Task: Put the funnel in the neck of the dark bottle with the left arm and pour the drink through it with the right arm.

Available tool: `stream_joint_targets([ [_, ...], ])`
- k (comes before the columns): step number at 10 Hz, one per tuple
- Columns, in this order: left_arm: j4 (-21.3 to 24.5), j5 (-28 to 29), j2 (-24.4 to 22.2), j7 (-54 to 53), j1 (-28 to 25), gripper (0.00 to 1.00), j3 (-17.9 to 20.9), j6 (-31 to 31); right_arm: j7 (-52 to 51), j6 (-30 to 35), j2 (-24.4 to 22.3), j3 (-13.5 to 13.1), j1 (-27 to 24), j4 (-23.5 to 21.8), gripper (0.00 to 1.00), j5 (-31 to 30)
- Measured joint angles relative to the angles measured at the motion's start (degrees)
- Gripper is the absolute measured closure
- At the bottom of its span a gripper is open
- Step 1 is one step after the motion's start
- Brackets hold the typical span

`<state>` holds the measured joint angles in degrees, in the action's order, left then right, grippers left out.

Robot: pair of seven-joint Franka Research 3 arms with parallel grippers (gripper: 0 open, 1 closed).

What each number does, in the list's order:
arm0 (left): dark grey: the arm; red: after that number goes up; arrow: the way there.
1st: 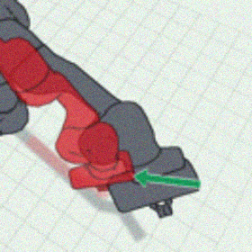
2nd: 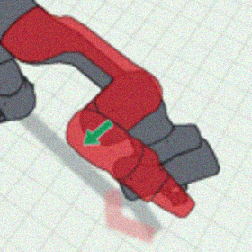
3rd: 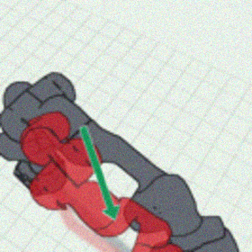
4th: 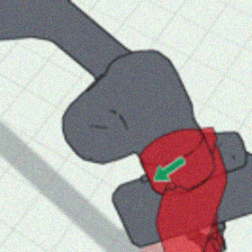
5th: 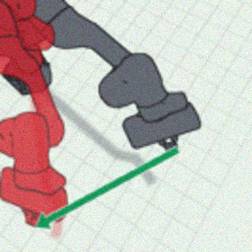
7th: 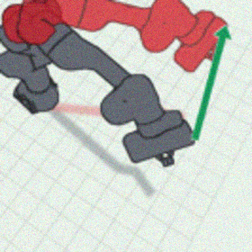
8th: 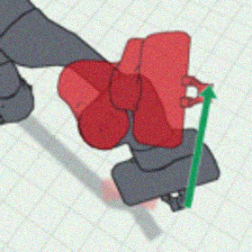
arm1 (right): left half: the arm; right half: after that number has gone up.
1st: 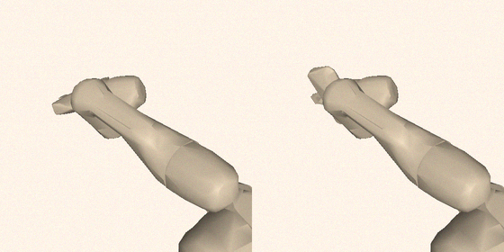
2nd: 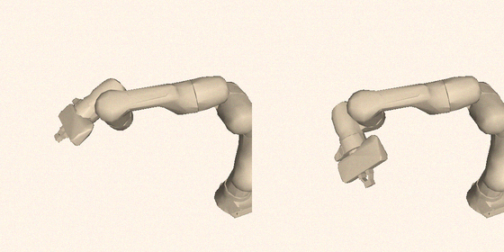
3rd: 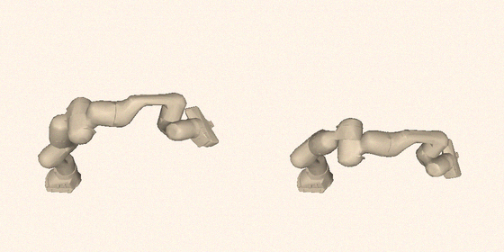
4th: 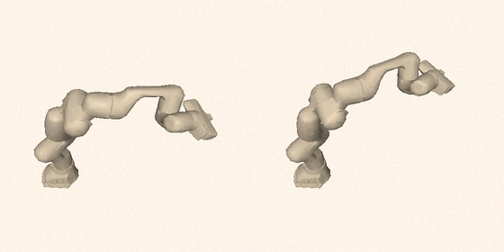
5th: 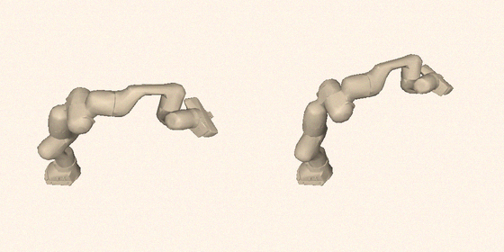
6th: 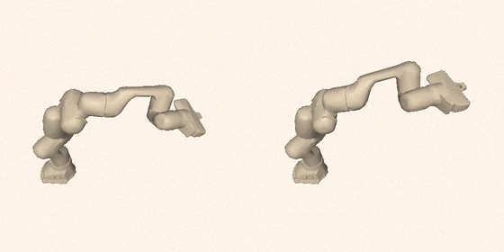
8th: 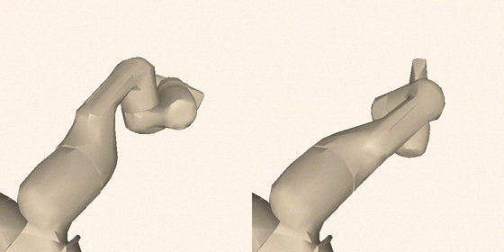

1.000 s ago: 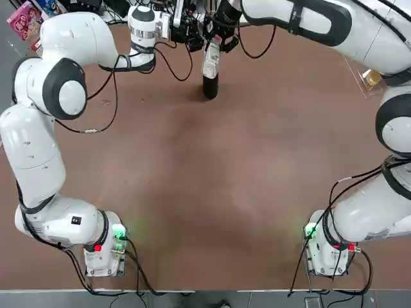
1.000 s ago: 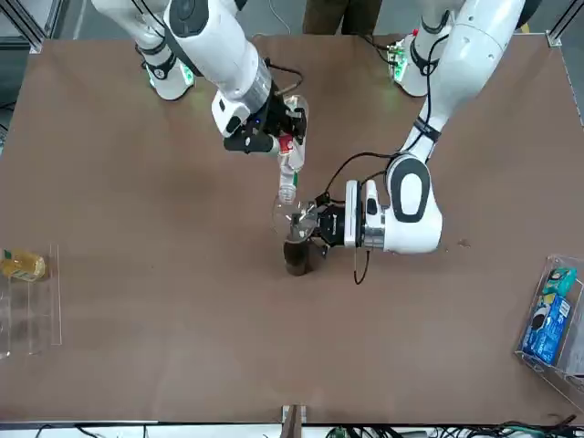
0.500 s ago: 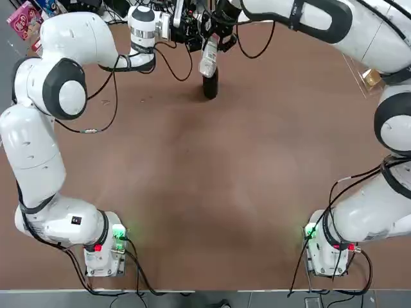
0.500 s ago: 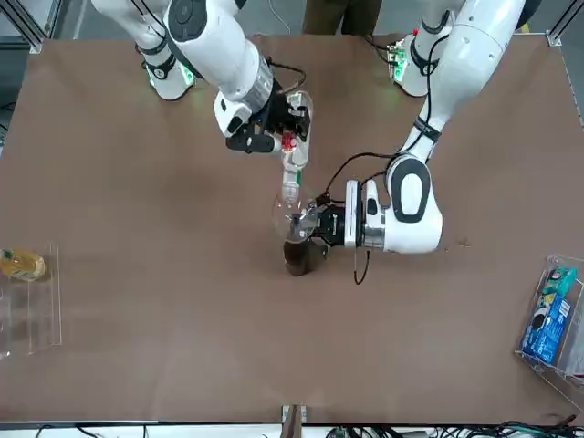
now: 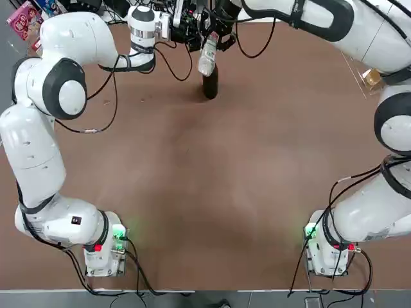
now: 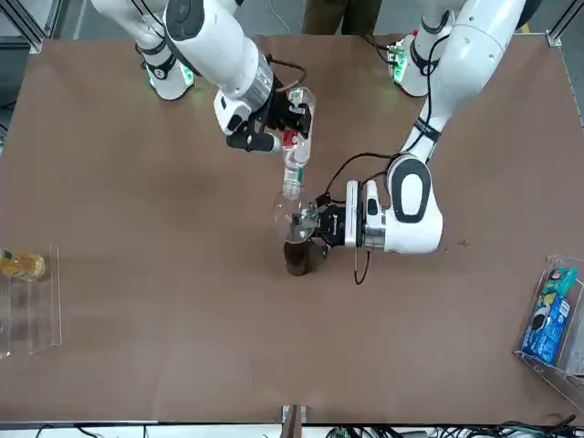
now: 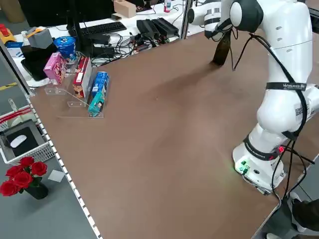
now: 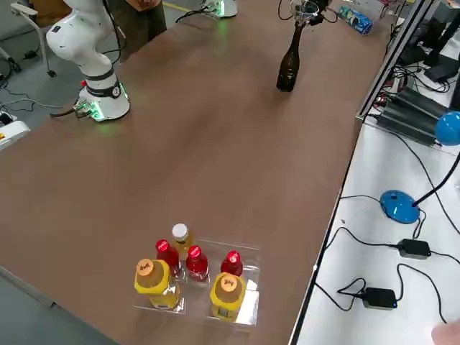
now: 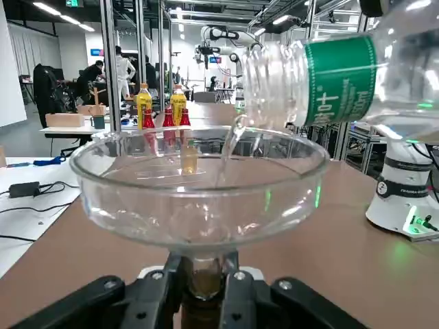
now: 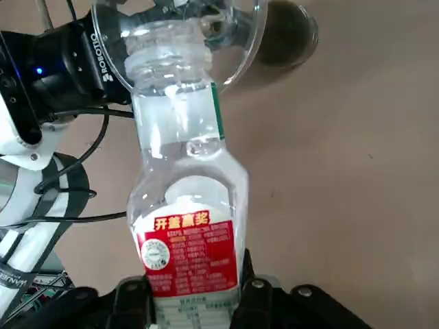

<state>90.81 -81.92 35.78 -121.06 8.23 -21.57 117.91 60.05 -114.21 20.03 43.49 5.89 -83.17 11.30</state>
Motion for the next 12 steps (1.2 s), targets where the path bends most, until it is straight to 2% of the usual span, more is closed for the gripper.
stream_joint_targets([
  [4,0.0,0.0,0.0,0.0,-0.01,0.75,0.0,0.0,-1.22,0.0,0.04,-0.05,-0.01,0.11,0.58,-1.08],
  [7,0.0,0.0,0.0,0.0,-0.01,0.75,0.0,-0.01,-6.17,2.63,-0.39,-0.07,-0.02,0.45,0.58,-7.76],
  [11,0.0,0.0,0.05,0.0,-0.01,0.73,-0.01,-0.03,-13.91,5.64,-5.6,-0.22,-1.29,0.09,0.58,-9.91],
  [12,0.01,0.01,0.17,0.0,0.03,0.63,0.01,0.0,-17.16,5.74,-7.78,-0.29,-2.39,-1.28,0.58,-10.04],
])
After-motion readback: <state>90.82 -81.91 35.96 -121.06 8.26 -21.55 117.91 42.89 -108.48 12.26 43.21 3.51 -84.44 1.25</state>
